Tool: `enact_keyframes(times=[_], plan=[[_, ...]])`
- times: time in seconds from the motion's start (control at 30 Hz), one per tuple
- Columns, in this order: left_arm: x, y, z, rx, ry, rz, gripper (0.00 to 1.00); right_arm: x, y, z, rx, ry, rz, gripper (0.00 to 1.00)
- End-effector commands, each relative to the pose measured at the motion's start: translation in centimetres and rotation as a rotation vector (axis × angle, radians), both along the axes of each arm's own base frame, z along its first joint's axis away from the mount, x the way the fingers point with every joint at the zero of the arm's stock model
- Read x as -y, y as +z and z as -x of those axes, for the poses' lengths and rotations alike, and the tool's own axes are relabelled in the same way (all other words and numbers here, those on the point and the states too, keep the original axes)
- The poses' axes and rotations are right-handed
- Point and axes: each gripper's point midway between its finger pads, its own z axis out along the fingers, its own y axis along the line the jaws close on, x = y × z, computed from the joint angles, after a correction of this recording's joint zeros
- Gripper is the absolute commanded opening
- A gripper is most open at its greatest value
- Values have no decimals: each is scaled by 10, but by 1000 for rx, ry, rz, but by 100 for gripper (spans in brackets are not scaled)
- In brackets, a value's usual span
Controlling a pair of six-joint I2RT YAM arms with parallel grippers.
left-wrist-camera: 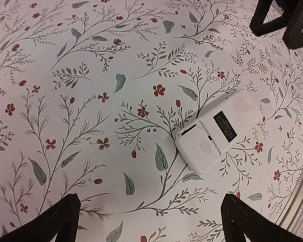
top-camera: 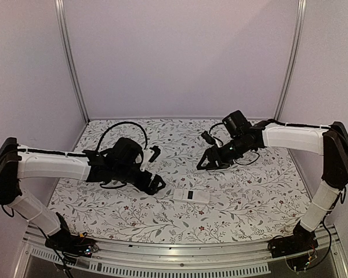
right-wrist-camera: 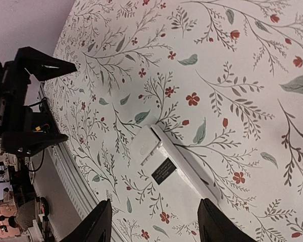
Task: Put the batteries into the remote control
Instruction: Load the battery cover onto the remote control without the battery cover.
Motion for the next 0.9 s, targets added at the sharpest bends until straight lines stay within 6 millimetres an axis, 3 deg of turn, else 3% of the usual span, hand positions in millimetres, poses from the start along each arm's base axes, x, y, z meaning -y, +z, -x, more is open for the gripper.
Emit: enact_keyframes(times=[0.0,0.2,0.4,0.87], plan=[[0,-19,9,17,-20,38,97,-23,9,-1,17,109,-9,57],[22,-47,14,55,-139,73,85,-44,-11,-3,-47,174,4,55],[44,-58,16,36,-224,51,75,-63,-19,-6,-101,214,-25,55],[50,-80,40,76,-324,54,70,-72,-64,9,-197,275,29,55]])
